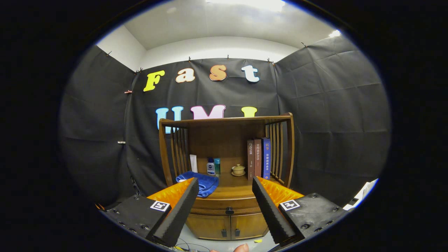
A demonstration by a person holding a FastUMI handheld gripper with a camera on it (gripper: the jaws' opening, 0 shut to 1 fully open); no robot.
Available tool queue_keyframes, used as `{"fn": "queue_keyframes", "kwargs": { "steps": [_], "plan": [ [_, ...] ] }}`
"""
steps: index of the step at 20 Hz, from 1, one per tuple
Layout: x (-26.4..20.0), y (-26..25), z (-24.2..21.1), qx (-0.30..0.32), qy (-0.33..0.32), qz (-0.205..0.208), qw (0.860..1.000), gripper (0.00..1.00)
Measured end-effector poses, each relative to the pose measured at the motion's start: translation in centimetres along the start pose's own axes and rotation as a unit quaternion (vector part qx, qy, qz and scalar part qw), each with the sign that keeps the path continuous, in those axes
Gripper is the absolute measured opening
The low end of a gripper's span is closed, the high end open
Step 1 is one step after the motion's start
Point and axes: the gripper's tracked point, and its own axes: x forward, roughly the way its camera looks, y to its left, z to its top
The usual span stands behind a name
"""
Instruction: Pull open the drawer, take out the items inside it, and place them on the countertop above the cabinet.
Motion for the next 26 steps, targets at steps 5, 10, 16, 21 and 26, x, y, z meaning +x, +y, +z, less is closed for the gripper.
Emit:
{"fn": "queue_keyframes", "kwargs": {
  "steps": [5,10,16,21,26],
  "plan": [
    [0.0,0.0,-0.4,-0.006,-0.001,-0.002,1.0,0.98],
    [1.3,0.1,-0.8,-0.001,-0.008,0.005,1.0,0.98],
    [7.4,-1.0,-2.4,-0.009,-0.027,0.005,1.0,0.98],
    [13.1,-1.8,-9.8,-0.005,0.004,0.015,1.0,0.98],
    [16.9,-2.0,-18.9,-0.004,0.043,0.007,0.999,0.98]
  ]
}}
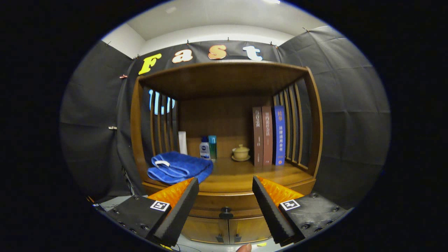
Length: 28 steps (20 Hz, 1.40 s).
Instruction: Pull open the drawer, take out the items inside it, and place them on the countertop above the cabinet.
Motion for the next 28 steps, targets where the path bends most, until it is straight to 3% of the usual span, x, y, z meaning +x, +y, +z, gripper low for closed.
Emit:
{"fn": "queue_keyframes", "kwargs": {
  "steps": [8,13,14,17,23,28],
  "plan": [
    [5.4,1.1,-10.9,-0.006,0.061,0.004,0.998,0.96],
    [7.4,0.7,-13.8,0.011,0.08,-0.015,0.997,0.69],
    [7.6,0.2,-13.9,0.01,0.081,-0.022,0.996,0.69],
    [8.0,-0.2,-14.7,0.019,0.094,-0.034,0.995,0.49],
    [8.7,-0.5,-15.9,0.01,0.108,-0.028,0.994,0.53],
    [8.0,-0.3,-16.1,-0.01,0.109,-0.019,0.994,0.32]
  ]
}}
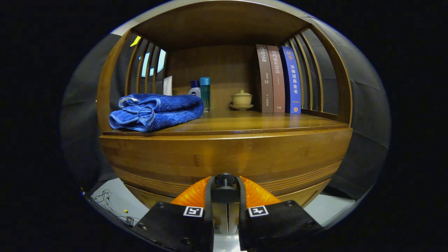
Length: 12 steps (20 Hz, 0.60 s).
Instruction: Pull open the drawer, take out the items inside it, and place them on the countertop above the cabinet.
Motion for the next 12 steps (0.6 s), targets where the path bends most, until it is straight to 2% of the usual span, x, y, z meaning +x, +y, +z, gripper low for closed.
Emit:
{"fn": "queue_keyframes", "kwargs": {
  "steps": [3,12],
  "plan": [
    [-1.1,-0.3,-0.4,0.011,0.005,0.001,1.0,0.32],
    [-8.4,-0.6,-1.9,0.027,0.008,0.006,1.0,0.32]
  ]
}}
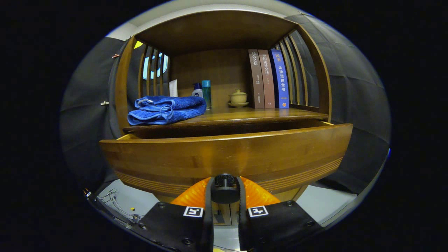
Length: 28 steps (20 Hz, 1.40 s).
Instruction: Pull open the drawer, take out the items inside it, and place them on the countertop above the cabinet.
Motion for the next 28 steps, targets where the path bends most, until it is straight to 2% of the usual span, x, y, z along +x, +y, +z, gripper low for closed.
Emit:
{"fn": "queue_keyframes", "kwargs": {
  "steps": [8,22,27,28],
  "plan": [
    [-5.4,-0.2,-1.5,0.009,0.006,0.012,1.0,0.32],
    [-6.3,-0.5,-2.2,-0.002,0.007,0.012,1.0,0.32],
    [-7.4,-1.1,-0.9,-0.036,-0.002,0.007,0.999,0.99],
    [-7.9,-1.1,0.0,-0.04,-0.005,0.008,0.999,0.97]
  ]
}}
